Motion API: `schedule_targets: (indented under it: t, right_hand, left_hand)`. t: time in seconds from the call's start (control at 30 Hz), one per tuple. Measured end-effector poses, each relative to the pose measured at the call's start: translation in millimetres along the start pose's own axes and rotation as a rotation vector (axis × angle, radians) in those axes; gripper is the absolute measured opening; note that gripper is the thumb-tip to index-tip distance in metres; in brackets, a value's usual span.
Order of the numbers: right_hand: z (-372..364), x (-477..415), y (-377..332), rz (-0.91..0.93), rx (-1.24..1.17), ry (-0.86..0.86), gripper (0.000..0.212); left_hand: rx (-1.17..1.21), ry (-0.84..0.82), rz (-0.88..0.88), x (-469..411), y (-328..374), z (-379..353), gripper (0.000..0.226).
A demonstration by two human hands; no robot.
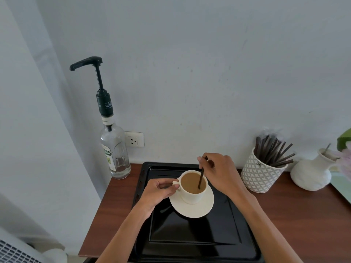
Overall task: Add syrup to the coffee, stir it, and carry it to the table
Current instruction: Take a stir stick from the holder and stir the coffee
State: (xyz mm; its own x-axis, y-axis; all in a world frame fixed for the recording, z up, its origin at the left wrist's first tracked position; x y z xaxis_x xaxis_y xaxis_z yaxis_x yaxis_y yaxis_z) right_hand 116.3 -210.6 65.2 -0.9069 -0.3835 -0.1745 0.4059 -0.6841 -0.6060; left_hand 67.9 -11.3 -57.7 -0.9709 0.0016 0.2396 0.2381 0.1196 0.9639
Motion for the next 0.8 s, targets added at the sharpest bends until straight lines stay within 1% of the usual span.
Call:
schedule_targets:
  t: [0.07, 0.17, 0.33, 0.43, 0.53, 0.67, 0.8]
  right_hand:
    - [-8, 1, -6, 0.008, -0.053, -0.018, 0.035]
    - [-15, -7, -16, 0.015, -0.064, 0.01, 0.032]
    - [-4, -15, -12, 0.003, 0.059, 0.082, 0.03]
    - [3, -8, 0, -0.024, 0.111, 0.126, 0.035]
    - [0, 1, 5, -0.034, 0.031, 0.098, 0.039]
    - [-13, -3, -6, -0.008, -0.081, 0.072, 0.034]
    - [-15, -16, -11, 0.002, -0.029, 0.114, 0.031]
  left_hand:
    - [-0.009, -0.003, 0.002, 0, 0, 0, 0.021]
    - [-0.033, -0.007, 0.006, 0, 2, 1, 0.021]
    - [-0.034, -0.009, 0.006, 0, 2, 2, 0.021]
    - [-0.02, -0.009, 0.005, 1, 3, 0, 0.02]
    - [-0.009, -0.004, 0.002, 2, 3, 0, 0.02]
    - [-0.01, -0.003, 0.005, 2, 4, 0, 0.02]
    - [-0.013, -0.006, 0.015, 3, 4, 0, 0.019]
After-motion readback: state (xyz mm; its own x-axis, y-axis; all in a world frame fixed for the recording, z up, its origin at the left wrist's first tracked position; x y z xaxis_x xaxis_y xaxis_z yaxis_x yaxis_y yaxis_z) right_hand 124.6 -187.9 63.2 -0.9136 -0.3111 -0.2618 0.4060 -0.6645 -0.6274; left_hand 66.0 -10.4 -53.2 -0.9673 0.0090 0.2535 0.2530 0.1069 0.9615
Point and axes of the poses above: each hand's wrist, its own x-axis away from the middle knuckle, its own z-axis out of the back of the hand, y = z × x, the point moved 3 cm from there along -x, towards the middle knuckle, and after that the axes turned 6 degrees about -y, right-handed, at the moved point
